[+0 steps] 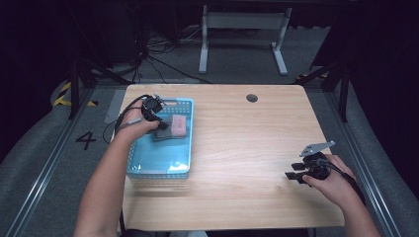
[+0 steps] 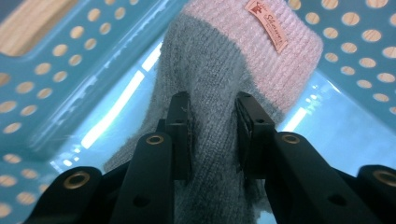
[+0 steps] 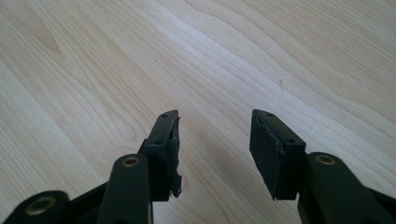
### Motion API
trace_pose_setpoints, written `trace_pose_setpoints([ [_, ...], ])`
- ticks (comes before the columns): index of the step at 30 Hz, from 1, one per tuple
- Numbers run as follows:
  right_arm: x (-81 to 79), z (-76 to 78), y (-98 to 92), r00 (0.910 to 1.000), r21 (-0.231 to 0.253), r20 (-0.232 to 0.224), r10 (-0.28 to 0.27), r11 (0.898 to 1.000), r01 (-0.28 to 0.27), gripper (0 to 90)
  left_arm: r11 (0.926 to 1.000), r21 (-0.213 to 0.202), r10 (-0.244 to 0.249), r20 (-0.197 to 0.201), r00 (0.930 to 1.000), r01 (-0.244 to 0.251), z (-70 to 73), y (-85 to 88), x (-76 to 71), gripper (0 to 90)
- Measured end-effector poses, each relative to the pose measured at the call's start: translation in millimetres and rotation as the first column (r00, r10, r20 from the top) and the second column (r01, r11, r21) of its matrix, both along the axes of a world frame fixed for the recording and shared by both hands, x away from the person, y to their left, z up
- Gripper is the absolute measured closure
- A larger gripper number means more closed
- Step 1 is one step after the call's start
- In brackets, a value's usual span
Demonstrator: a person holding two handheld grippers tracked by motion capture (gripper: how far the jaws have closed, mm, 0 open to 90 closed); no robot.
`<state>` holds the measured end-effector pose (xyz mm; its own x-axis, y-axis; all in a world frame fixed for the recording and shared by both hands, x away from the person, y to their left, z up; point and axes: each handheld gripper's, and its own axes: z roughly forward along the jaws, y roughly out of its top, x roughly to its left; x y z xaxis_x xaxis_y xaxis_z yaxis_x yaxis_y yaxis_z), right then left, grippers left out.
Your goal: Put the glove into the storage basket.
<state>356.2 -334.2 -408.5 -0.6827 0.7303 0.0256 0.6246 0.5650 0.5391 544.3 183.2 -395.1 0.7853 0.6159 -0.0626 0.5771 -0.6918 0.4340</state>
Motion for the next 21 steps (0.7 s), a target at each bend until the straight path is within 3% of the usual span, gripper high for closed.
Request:
trace_pose_setpoints([
  [12, 0.7, -1.3, -1.2, 1.0000, 0.000, -0.005, -0.005, 1.000, 0.005, 54.1, 0.9989, 0.026, -0.039, -0.023, 0.9990, 0.039, -13.4, -8.4, 5.3, 69.0],
  [21, 1.3, -2.0, -1.6, 1.0000, 0.002, -0.007, -0.002, 1.000, 0.002, 54.0, 0.9984, 0.038, -0.041, -0.020, 0.9989, 0.042, -22.4, -7.4, 9.4, 67.0],
])
